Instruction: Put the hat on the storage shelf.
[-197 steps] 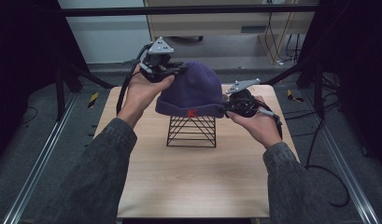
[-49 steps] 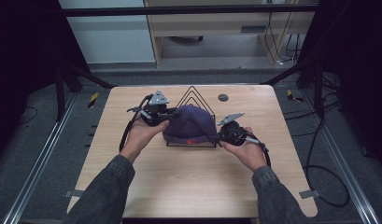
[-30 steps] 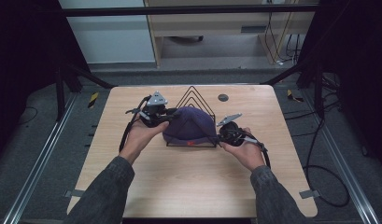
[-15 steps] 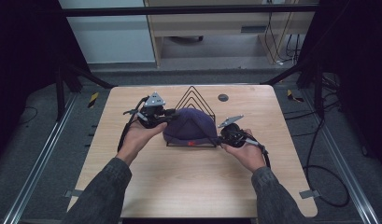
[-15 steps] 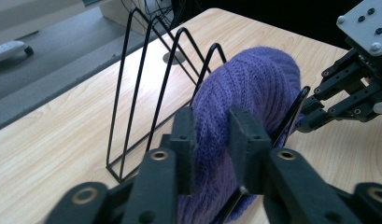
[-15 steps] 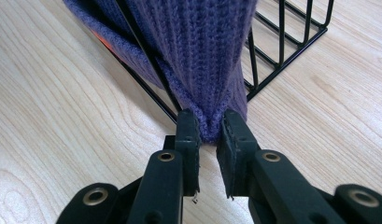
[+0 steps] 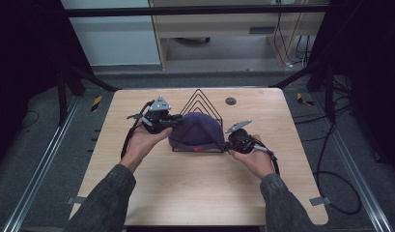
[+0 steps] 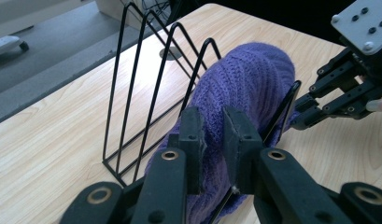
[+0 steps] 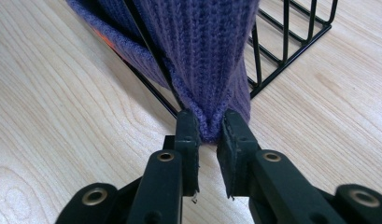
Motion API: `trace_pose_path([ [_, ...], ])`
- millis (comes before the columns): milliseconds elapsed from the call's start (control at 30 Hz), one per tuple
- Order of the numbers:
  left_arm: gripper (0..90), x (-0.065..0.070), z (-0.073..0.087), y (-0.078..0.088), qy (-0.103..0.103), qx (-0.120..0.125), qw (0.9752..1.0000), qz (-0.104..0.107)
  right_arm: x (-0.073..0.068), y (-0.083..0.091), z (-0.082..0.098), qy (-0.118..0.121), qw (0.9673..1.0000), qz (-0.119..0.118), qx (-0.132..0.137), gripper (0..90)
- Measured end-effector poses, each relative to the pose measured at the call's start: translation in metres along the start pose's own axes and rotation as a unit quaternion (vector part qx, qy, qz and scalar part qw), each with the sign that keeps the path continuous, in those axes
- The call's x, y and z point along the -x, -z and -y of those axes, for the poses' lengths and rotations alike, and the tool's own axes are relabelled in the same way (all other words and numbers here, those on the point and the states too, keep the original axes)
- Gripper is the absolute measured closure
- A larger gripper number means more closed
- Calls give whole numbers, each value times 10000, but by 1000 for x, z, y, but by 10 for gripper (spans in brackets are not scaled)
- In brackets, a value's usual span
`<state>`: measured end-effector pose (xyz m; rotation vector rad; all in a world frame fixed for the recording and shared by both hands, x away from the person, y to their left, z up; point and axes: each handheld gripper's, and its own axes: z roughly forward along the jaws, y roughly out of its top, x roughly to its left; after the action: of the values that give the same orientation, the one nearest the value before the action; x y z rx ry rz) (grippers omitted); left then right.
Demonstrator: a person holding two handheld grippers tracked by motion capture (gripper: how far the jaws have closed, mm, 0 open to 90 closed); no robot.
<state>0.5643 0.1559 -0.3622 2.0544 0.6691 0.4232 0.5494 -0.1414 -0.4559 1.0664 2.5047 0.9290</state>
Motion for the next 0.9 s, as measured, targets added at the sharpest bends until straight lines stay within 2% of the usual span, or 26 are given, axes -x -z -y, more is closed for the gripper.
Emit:
trace_pose_path([
  [167,725,1,3,7,25,157,9996,-217,-2,3,0,-17,9999,121,-5,653],
  [367,602,-2,7,18,158,189,9987,-448,-6,17,1,-63,9998,143,156,541],
  [433,529,-3,7,23,231,206,9982,-517,-7,20,2,-75,9996,159,212,497],
  [533,418,-1,11,29,388,253,9977,-504,-9,26,3,-97,9993,192,318,445],
  [633,335,2,16,33,368,298,9978,-466,-12,33,2,-115,9987,237,444,397],
  [800,206,10,20,37,400,220,9981,-426,-15,41,-2,-128,9976,296,608,329],
  [900,165,16,23,39,401,155,9983,-399,-20,45,-5,-129,9969,312,715,286],
])
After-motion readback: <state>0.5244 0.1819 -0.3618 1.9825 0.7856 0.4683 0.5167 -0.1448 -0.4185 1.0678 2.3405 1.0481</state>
